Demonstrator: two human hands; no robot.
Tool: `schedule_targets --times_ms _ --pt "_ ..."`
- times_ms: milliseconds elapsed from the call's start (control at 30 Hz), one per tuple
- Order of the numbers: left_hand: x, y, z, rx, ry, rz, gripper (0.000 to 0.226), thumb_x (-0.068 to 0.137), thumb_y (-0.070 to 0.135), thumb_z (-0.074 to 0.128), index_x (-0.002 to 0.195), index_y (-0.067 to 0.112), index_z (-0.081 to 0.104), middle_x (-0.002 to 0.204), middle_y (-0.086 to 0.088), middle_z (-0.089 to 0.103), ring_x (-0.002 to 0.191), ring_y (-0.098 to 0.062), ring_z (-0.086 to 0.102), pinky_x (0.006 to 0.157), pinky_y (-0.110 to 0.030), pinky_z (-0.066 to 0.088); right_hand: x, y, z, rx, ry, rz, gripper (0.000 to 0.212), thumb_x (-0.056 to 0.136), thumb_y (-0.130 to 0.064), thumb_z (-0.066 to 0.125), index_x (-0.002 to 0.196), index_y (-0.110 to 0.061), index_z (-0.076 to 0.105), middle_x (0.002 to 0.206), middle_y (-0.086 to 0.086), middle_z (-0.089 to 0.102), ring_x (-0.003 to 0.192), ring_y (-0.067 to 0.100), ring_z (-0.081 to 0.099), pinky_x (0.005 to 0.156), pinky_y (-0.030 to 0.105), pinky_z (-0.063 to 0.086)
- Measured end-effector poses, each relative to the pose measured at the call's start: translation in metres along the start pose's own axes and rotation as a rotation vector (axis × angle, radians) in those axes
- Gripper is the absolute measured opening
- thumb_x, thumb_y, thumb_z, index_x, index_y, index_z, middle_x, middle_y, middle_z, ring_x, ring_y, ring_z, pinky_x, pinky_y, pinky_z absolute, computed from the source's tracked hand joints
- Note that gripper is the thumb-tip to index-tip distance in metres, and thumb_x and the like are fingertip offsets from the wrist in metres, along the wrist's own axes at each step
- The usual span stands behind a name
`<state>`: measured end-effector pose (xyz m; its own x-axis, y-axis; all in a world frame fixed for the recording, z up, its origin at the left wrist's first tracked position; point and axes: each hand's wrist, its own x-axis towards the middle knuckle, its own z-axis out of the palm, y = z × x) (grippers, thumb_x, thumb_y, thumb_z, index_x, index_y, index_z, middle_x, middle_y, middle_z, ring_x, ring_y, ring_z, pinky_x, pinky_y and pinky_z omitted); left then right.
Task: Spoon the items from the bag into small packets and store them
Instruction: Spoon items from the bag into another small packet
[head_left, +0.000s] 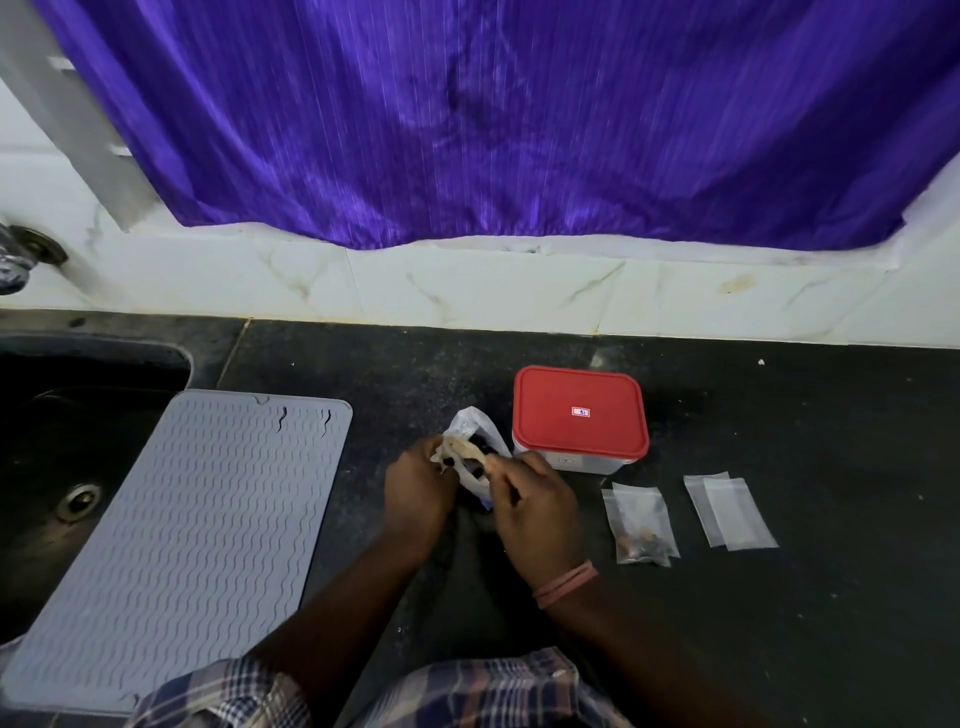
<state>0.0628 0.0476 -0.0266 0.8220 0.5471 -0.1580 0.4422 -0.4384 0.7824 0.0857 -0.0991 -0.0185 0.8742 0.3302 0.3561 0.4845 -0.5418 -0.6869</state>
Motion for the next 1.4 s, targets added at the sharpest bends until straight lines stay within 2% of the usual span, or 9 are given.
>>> schedule_targets --times_ms 133,300,533,667,767,833,1000,1267,1400 --pt "0.003 -0.008 0.002 0.041 -0.030 0.046 0.020 0.085 0.010 0.067 0.099 0.019 0.076 0.090 0.001 0.075 0.081 -0.011 0.070 0.067 -0.020 0.052 0.009 0.012 -0.009 0.071 0.087 0.211 0.012 0.092 -0.010 0.065 0.093 -0.015 0.076 0.087 -0.003 0.069 0.083 0.008 0.063 0.075 0.028 0.053" --pt "0.011 -0.011 0.006 0.076 -0.046 0.001 0.028 0.082 0.007 0.068 0.108 0.018 0.074 0.107 -0.007 0.071 0.088 -0.014 0.068 0.068 -0.015 0.046 0.013 0.028 -0.003 -0.115 -0.053 0.248 0.014 0.092 -0.014 0.060 0.082 -0.014 0.070 0.081 0.000 0.064 0.075 0.014 0.059 0.066 0.027 0.043" --pt "0.018 -0.013 0.012 0.108 -0.131 -0.024 0.031 0.087 0.003 0.063 0.114 0.017 0.069 0.118 -0.005 0.071 0.106 -0.017 0.067 0.077 -0.017 0.041 0.013 0.039 0.021 -0.379 -0.291 0.095 0.021 0.095 -0.021 0.050 0.107 -0.018 0.067 0.103 0.003 0.062 0.086 0.021 0.063 0.074 0.033 0.052" --pt "0.023 -0.015 0.014 0.107 -0.152 -0.065 0.027 0.091 0.009 0.064 0.116 0.018 0.068 0.120 -0.006 0.072 0.107 -0.019 0.068 0.078 -0.017 0.041 0.014 0.041 0.030 -0.197 -0.158 0.284 0.020 0.096 -0.020 0.053 0.090 -0.013 0.071 0.091 0.003 0.067 0.085 0.019 0.063 0.074 0.029 0.049" --pt "0.024 -0.017 0.014 0.121 -0.157 -0.076 0.030 0.092 0.008 0.063 0.119 0.017 0.068 0.119 -0.006 0.072 0.105 -0.018 0.068 0.076 -0.012 0.042 0.019 0.039 0.037 0.022 -0.058 0.530 0.018 0.093 -0.016 0.061 0.089 -0.013 0.078 0.084 0.001 0.074 0.074 0.009 0.064 0.067 0.010 0.045" --pt "0.024 -0.019 0.015 0.125 -0.164 -0.075 0.033 0.091 0.007 0.062 0.122 0.017 0.068 0.117 -0.006 0.073 0.093 -0.012 0.065 0.062 -0.004 0.040 0.022 0.040 0.038 0.146 -0.079 0.642 0.017 0.092 -0.016 0.062 0.090 -0.014 0.079 0.082 0.001 0.075 0.073 0.009 0.066 0.073 0.017 0.052" --pt "0.027 -0.019 0.015 0.112 -0.188 -0.122 0.033 0.092 0.010 0.061 0.122 0.018 0.068 0.112 -0.009 0.075 0.096 -0.024 0.072 0.086 -0.034 0.058 0.014 0.041 0.043 -0.330 -0.301 0.120 0.014 0.093 -0.017 0.055 0.091 -0.012 0.068 0.095 0.006 0.066 0.082 0.023 0.064 0.071 0.034 0.049" --pt "0.023 -0.023 0.011 0.067 -0.201 -0.159 0.046 0.087 0.005 0.064 0.133 0.015 0.064 0.125 -0.008 0.071 0.113 -0.020 0.067 0.092 -0.026 0.050 0.031 0.036 0.046 0.424 -0.105 0.968 0.018 0.091 -0.011 0.060 0.083 -0.014 0.076 0.069 0.011 0.071 0.058 0.020 0.064 0.059 0.031 0.058" --pt "0.023 -0.021 0.008 0.042 -0.170 -0.162 0.049 0.088 0.006 0.065 0.136 0.017 0.062 0.128 -0.010 0.070 0.116 -0.023 0.066 0.101 -0.037 0.053 0.029 0.037 0.043 0.463 -0.028 1.054 0.016 0.092 -0.011 0.060 0.089 -0.008 0.075 0.074 0.012 0.072 0.058 0.018 0.064 0.054 0.028 0.053"
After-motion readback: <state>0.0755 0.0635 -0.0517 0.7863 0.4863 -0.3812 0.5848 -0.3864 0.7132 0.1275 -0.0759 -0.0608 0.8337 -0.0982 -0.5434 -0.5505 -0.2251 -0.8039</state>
